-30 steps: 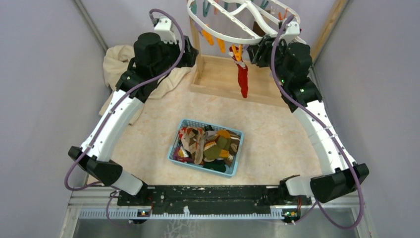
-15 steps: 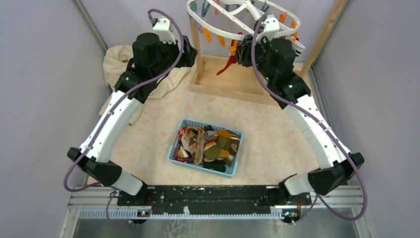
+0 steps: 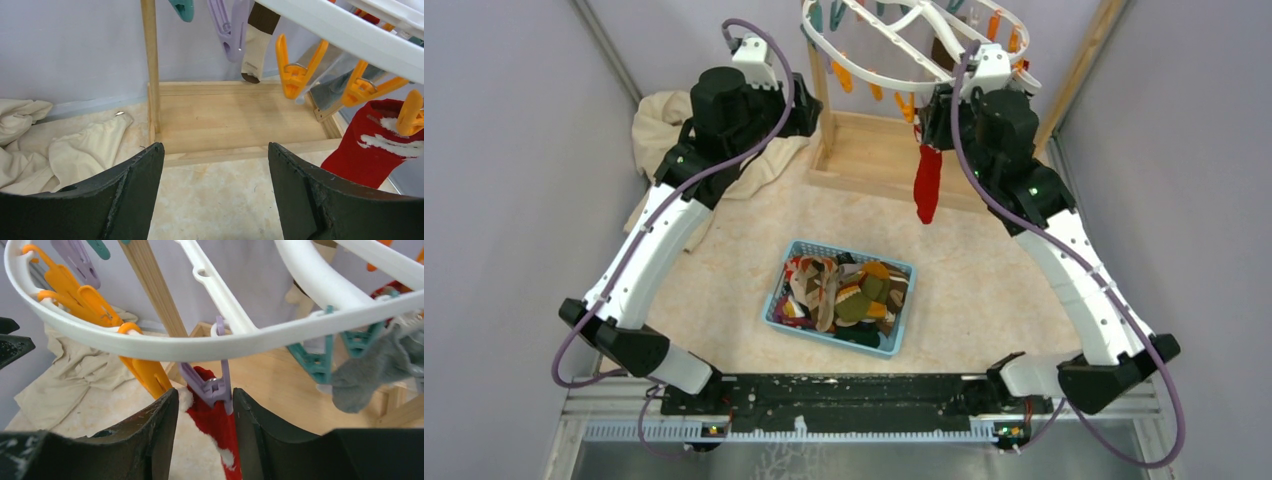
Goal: Remove the socks clipped to the hanger
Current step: Adjust the hanger on the clothesline.
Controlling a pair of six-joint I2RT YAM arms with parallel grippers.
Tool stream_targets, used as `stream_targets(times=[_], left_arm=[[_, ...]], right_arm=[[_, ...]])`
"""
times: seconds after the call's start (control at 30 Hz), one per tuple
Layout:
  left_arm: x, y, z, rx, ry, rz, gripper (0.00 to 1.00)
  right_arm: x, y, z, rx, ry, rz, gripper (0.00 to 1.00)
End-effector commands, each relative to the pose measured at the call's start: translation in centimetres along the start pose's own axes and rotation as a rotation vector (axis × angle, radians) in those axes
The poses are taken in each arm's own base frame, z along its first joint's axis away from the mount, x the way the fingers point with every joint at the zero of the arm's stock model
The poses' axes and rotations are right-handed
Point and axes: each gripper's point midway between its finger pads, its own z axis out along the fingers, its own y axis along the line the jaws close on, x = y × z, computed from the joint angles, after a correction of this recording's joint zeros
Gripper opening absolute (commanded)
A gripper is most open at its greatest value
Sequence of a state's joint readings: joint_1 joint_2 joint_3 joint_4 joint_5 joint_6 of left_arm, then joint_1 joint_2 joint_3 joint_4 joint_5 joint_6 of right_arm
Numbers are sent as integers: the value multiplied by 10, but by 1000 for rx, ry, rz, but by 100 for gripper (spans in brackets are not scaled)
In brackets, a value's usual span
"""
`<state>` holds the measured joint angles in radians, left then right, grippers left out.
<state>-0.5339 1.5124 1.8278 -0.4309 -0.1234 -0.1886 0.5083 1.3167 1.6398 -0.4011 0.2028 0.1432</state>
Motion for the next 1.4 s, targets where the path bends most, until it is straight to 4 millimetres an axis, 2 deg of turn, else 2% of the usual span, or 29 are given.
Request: stream_targets(times=[0.0, 0.17, 0.27, 0.47, 0.6, 0.7, 0.77, 0.9, 1.03, 1.17, 1.27, 1.37], left_arm=[[-13, 2, -15, 0, -32, 1, 82], [-17, -7, -17, 35, -35, -22, 81], [-20, -20, -17, 77, -29, -38, 82], [-24, -56, -21, 143, -29, -34, 87], [-23, -63, -22, 152, -24, -29, 87], [-21, -68, -23, 168, -19, -31, 87], [-19, -77, -24, 192, -15, -37, 87], [-11, -99, -25, 233, 2, -31, 88], [-4, -102, -23, 238, 15, -29, 88], [-3, -104, -23, 244, 16, -32, 88], [-3, -104, -24, 243, 16, -32, 88], [-2, -103, -24, 238, 19, -30, 88]], right_arm=[[-13, -18, -40, 59, -32, 24, 47], [-22, -33, -58, 78, -60, 62, 51], [-32, -54, -59, 105, -82, 121, 52], [-47, -79, -45, 119, -125, 212, 55], [-66, -91, -34, 69, -175, 319, 55], [-68, -102, -22, 104, -168, 313, 55], [-65, -107, -14, 110, -147, 316, 55], [-49, -99, -10, 53, -116, 290, 49], [-26, -86, -22, -37, -128, 235, 47], [15, -68, -23, -175, -130, 175, 47], [29, -60, -25, -244, -168, 149, 49], [38, -63, -17, -244, -177, 130, 52]])
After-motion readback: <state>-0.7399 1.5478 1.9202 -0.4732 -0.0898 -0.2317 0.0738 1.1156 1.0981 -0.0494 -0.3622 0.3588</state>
